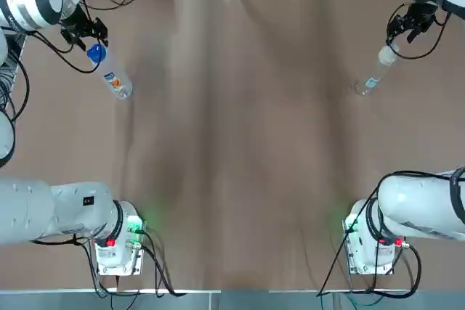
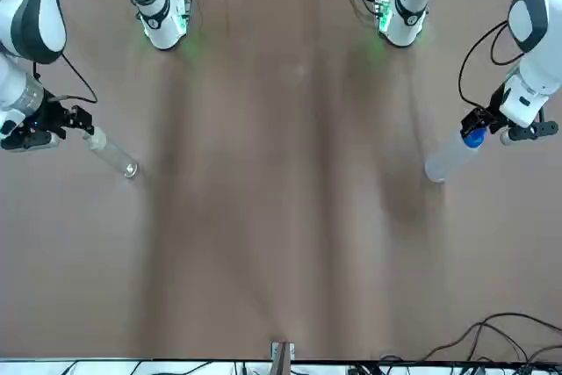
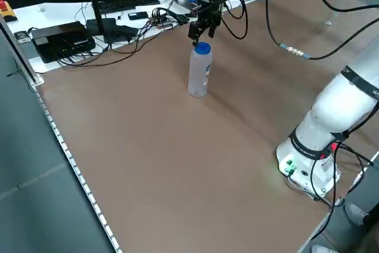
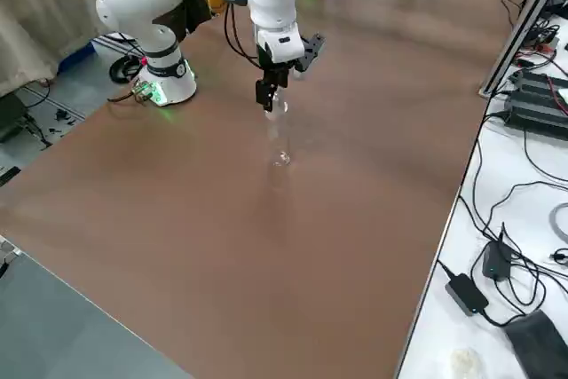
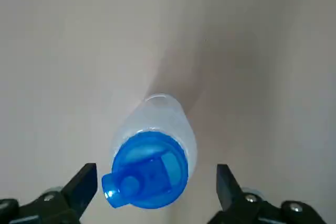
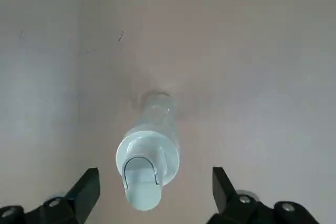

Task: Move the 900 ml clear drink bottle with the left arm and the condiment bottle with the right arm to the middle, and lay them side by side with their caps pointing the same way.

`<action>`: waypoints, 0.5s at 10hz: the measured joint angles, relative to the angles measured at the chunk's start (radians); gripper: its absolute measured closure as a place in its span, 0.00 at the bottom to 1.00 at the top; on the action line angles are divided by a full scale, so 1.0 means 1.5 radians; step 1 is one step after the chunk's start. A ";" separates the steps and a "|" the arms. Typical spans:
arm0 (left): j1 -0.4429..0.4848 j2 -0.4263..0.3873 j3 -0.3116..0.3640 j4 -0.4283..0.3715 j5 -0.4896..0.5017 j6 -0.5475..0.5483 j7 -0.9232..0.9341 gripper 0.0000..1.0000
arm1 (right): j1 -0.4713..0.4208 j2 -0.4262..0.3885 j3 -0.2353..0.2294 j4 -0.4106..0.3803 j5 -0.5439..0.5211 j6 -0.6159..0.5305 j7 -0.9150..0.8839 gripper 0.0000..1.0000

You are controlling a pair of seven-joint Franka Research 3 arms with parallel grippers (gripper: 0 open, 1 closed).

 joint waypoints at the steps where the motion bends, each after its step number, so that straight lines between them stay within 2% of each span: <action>1: 0.000 0.001 0.000 -0.008 0.000 0.012 0.000 0.00 | 0.000 0.000 0.000 -0.001 0.000 0.000 0.000 0.05; 5: 0.000 0.009 0.000 -0.017 0.000 0.033 0.000 0.00 | 0.000 0.000 0.003 -0.012 0.000 0.011 -0.001 0.06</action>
